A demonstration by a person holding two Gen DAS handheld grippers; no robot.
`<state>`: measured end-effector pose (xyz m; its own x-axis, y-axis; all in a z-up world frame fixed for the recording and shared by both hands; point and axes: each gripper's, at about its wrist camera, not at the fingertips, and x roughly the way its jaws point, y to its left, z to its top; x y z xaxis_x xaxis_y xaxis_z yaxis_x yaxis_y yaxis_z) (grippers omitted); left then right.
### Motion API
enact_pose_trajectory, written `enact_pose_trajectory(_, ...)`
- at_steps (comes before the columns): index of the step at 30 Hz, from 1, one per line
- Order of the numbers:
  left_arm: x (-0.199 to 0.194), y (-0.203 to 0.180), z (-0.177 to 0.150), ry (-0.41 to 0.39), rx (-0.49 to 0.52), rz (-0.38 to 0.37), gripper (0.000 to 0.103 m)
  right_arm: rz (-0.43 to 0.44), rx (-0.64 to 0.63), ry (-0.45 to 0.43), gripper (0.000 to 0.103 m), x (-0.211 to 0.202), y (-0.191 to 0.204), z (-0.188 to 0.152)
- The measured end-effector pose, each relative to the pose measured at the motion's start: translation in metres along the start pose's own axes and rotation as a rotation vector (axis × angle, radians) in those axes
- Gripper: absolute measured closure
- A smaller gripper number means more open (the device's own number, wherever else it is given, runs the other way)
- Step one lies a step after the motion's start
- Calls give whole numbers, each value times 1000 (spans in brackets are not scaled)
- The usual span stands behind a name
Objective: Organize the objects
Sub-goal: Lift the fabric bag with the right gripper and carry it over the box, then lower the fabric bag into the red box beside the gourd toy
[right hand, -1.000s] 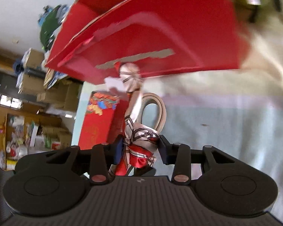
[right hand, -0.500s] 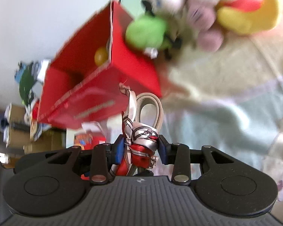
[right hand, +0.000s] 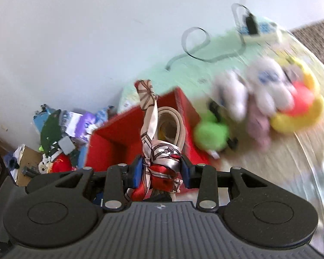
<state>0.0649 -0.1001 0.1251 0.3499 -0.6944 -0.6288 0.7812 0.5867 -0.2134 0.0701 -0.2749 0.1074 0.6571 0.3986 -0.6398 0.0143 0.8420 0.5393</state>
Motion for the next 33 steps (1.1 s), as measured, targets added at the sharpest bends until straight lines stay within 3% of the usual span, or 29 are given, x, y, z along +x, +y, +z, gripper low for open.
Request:
enact_pose_trajectory(7,-41,40,14,-71,-39,102,78,84,-119,26,64,41,49,38)
enact_pose_trajectory(13,-53,89,7,-71,-152,160,78,112,-182,121,64,96,78,47)
enact_pose_trajectory(24,1,152,-42,133,-299,258,78,43,-170,397,64,211,76,22)
enact_pose_trajectory(33,34,180,-64,300,-360,303,78,-20,-210,508,65,252,69,14)
